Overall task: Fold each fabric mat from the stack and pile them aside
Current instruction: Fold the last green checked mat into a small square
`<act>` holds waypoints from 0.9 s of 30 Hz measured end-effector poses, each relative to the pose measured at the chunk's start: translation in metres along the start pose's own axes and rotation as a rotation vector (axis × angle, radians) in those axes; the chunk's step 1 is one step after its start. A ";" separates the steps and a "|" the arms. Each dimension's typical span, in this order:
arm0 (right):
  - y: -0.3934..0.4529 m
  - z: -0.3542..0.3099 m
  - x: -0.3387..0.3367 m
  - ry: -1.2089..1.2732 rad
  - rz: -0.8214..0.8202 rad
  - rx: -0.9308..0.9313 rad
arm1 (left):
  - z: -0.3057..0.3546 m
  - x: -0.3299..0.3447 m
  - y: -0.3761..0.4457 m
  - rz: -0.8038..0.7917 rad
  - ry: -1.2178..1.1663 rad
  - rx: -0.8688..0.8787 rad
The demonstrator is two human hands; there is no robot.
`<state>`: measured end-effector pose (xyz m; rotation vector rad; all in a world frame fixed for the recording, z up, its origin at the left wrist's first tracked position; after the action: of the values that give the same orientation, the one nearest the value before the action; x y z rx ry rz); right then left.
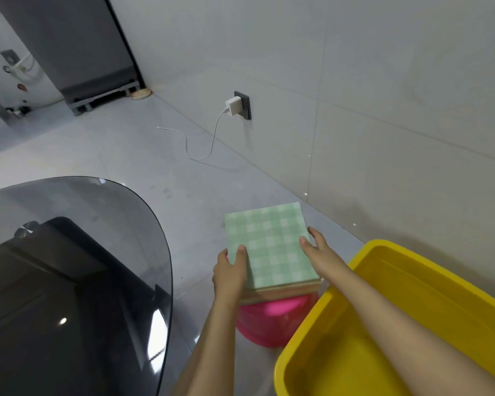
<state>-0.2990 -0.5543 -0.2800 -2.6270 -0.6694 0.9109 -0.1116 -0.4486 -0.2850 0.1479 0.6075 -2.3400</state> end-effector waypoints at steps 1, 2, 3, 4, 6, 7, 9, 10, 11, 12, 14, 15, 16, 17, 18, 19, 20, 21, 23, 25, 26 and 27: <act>0.003 0.001 0.001 -0.006 -0.003 0.018 | -0.002 0.000 0.005 -0.002 0.013 -0.014; 0.006 0.002 0.002 -0.010 -0.001 0.033 | -0.005 -0.001 0.009 -0.002 0.022 -0.031; 0.009 0.002 0.003 -0.014 0.002 0.044 | -0.006 -0.002 0.013 0.002 0.028 -0.049; 0.011 0.002 0.005 -0.019 0.006 0.051 | -0.007 -0.002 0.016 0.010 0.028 -0.071; 0.015 0.004 0.008 -0.031 0.016 0.056 | -0.010 -0.002 0.019 0.020 0.013 -0.097; 0.017 0.006 0.010 -0.036 0.018 0.060 | -0.011 -0.002 0.021 0.025 0.007 -0.099; 0.019 0.011 0.015 -0.044 0.018 0.079 | -0.014 -0.001 0.023 0.037 0.014 -0.100; 0.021 0.013 0.017 -0.052 0.019 0.095 | -0.016 0.000 0.024 0.045 0.024 -0.104; 0.022 0.015 0.018 -0.063 0.023 0.107 | -0.017 0.000 0.024 0.052 0.037 -0.107; 0.024 0.016 0.018 -0.074 0.028 0.116 | -0.018 0.001 0.025 0.057 0.050 -0.109; 0.025 0.015 0.018 -0.099 0.038 0.122 | -0.017 0.001 0.025 0.059 0.067 -0.108; 0.025 0.015 0.019 -0.108 0.042 0.122 | -0.016 0.000 0.024 0.058 0.064 -0.098; 0.025 0.015 0.020 -0.108 0.042 0.123 | -0.014 -0.001 0.023 0.063 0.060 -0.080; 0.024 0.015 0.021 -0.103 0.041 0.118 | -0.012 -0.003 0.021 0.072 0.060 -0.065; 0.024 0.015 0.022 -0.088 0.042 0.108 | -0.012 -0.005 0.022 0.084 0.062 -0.050; 0.023 0.015 0.022 -0.064 0.044 0.096 | -0.012 -0.006 0.021 0.090 0.062 -0.041; 0.022 0.015 0.022 -0.033 0.047 0.083 | -0.012 -0.007 0.020 0.093 0.054 -0.031; 0.020 0.015 0.021 -0.004 0.050 0.069 | -0.011 -0.007 0.017 0.082 0.035 -0.026; 0.016 0.014 0.018 0.043 0.060 0.044 | -0.007 -0.005 0.012 0.056 -0.015 -0.010; 0.009 0.012 0.013 0.078 0.086 0.008 | 0.001 -0.004 0.005 0.043 -0.057 0.038; 0.004 0.009 0.008 0.091 0.114 -0.014 | 0.008 -0.003 0.000 0.040 -0.057 0.075; -0.003 0.005 0.001 0.108 0.157 -0.036 | 0.017 -0.001 -0.008 0.037 -0.048 0.117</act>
<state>-0.3025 -0.5511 -0.2828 -2.7697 -0.4623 0.7983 -0.1148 -0.4511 -0.2668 0.1547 0.4406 -2.3367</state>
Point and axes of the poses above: each hand's wrist, its own y-axis towards the middle knuckle, its own x-axis out of the palm, z = x × y, the point moved 6 cm from there along y, towards the middle knuckle, and after that the axes turned 9 degrees about -y, right-handed, at the moved point
